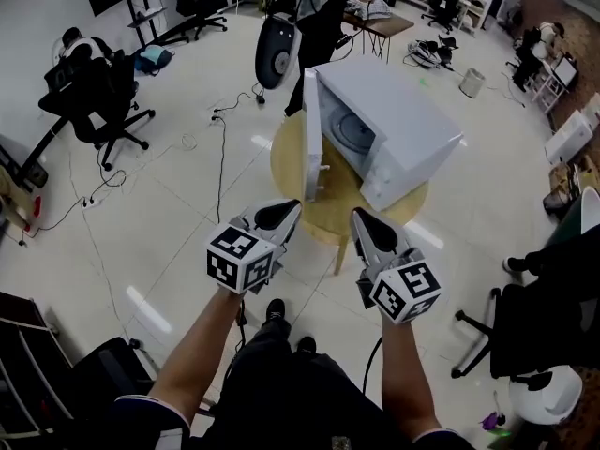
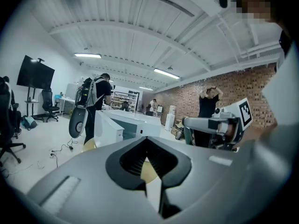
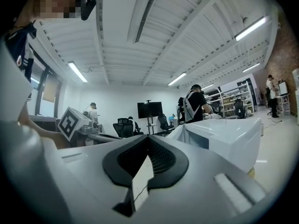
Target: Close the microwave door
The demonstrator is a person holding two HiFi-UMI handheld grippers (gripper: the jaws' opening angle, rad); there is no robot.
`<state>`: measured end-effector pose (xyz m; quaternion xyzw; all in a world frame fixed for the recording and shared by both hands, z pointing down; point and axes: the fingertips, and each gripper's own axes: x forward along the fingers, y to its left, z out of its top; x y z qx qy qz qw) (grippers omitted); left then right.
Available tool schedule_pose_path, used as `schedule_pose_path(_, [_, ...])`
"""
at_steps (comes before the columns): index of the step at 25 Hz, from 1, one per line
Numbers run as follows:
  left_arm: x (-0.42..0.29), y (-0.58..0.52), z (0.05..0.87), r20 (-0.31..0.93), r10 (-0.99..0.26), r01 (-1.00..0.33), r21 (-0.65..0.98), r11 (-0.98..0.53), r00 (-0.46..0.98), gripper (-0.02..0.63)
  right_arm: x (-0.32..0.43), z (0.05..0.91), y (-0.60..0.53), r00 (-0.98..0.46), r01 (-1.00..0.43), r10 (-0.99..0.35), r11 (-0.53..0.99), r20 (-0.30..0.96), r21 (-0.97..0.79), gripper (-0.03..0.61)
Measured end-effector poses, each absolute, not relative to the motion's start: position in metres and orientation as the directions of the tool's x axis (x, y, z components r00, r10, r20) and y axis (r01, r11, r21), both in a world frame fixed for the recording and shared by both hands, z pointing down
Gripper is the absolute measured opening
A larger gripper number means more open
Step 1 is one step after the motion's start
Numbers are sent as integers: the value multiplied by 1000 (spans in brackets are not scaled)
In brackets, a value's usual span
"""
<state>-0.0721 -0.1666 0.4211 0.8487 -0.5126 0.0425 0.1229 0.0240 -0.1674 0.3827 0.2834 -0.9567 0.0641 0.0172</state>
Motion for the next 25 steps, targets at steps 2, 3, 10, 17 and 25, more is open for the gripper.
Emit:
schedule_pose_path(2, [-80, -185, 427, 209, -851, -875, 159, -457, 482, 12, 18, 385, -180, -829, -560, -554, 821, 82, -110, 2])
schedule_pose_path(3, [-84, -194, 430, 215, -846, -873, 155, -463, 487, 12, 16, 387, -185, -823, -568, -561, 816, 87, -109, 2])
schedule_pose_path(10, [-111, -251, 444, 243, -807, -843, 138, -521, 538, 12, -6, 395, -226, -784, -620, -611, 777, 104, -112, 2])
schedule_pose_path(17, [-112, -283, 461, 269, -755, -801, 153, -579, 598, 12, -10, 405, -252, -737, -676, -664, 729, 126, -112, 2])
schedule_pose_path(25, [-104, -307, 471, 291, -735, -789, 167, -591, 612, 12, 1, 401, -271, -729, -684, -673, 722, 123, -102, 2])
